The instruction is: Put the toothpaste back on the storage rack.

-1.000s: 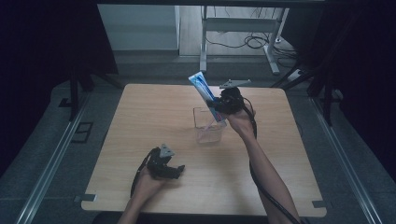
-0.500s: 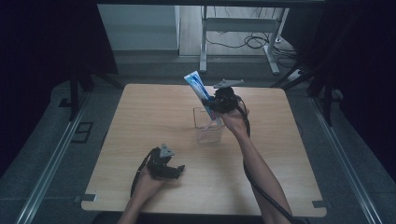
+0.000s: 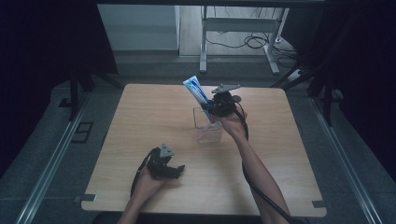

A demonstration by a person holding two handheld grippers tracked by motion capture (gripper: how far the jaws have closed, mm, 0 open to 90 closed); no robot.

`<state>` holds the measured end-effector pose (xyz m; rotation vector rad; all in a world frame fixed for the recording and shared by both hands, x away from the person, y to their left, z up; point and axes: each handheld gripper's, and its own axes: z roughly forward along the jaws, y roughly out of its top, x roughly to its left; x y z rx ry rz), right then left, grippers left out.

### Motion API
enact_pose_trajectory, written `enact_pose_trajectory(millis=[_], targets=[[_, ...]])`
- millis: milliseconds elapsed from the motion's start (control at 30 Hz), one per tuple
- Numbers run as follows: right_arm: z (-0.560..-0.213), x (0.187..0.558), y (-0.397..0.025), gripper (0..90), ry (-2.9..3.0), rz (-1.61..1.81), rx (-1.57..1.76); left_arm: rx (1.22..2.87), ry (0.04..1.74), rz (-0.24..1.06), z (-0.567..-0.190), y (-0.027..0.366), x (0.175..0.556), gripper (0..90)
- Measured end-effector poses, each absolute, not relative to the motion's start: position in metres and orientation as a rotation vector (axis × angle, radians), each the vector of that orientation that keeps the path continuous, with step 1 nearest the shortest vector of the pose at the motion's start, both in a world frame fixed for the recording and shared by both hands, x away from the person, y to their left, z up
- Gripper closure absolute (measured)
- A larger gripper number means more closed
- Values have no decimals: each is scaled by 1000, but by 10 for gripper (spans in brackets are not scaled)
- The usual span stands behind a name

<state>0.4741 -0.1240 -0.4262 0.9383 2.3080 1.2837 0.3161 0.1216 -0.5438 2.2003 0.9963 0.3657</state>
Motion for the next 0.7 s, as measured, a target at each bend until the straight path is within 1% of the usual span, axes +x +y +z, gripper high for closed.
enact_pose_trajectory(millis=[700], targets=[[-442,470,-122,730,2324,1237,912,2200,996,365,-544,122,316,141]])
